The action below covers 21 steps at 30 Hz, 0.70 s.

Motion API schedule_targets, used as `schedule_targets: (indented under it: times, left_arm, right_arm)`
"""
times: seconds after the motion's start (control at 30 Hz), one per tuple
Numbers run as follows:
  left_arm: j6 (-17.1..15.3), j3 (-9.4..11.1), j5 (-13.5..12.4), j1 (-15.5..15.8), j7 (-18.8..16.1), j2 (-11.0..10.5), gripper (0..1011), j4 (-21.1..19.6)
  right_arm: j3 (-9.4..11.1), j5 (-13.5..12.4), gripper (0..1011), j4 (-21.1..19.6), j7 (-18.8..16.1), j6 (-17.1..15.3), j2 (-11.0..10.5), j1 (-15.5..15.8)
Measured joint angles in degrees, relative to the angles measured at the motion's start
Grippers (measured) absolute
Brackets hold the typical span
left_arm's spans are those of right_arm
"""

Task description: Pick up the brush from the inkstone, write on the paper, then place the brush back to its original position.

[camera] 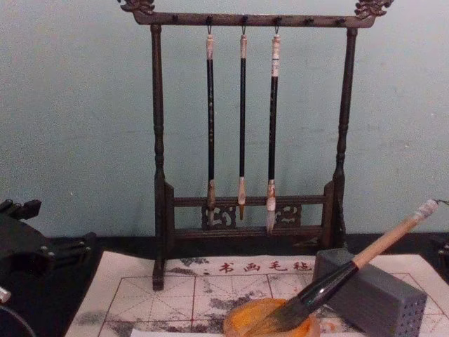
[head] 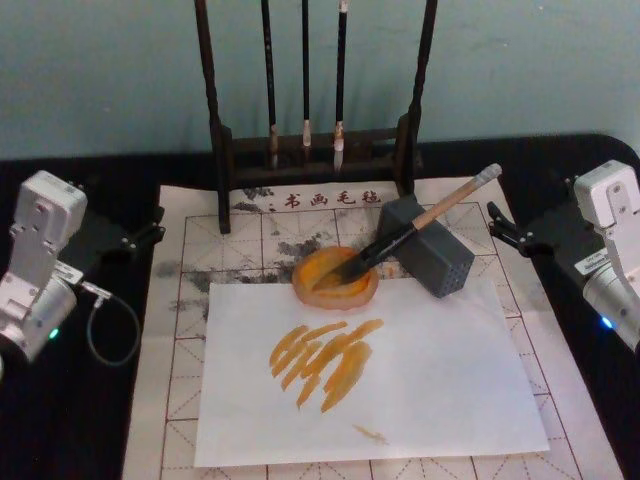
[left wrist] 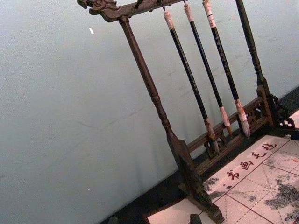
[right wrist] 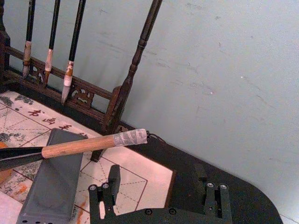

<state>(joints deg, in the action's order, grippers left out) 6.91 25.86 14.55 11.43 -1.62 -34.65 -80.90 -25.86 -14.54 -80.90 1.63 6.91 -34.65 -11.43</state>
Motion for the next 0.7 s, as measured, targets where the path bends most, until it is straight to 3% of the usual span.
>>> schedule_targets:
  times: [0.4,0.5,0.7]
  left_arm:
    - [0.00,0.00,0.00,0.00,0.00,0.00,1001,0.00]
    - [0.00,0.00,0.00,0.01,0.00,0.00,1001,0.00]
    - [0.00,0.00,0.00,0.00,0.00,0.00,1001,0.00]
  right_arm:
    - [0.83,-0.56,1000,-0.15,-0.79,-0.12,0.22,0.21]
    - [1.95,-2.30,1000,-0.70,-2.31,-0.65,0.40,0.66]
    - [4.92,-8.21,1000,-2.16,-6.53,-3.15,0.87,1.94]
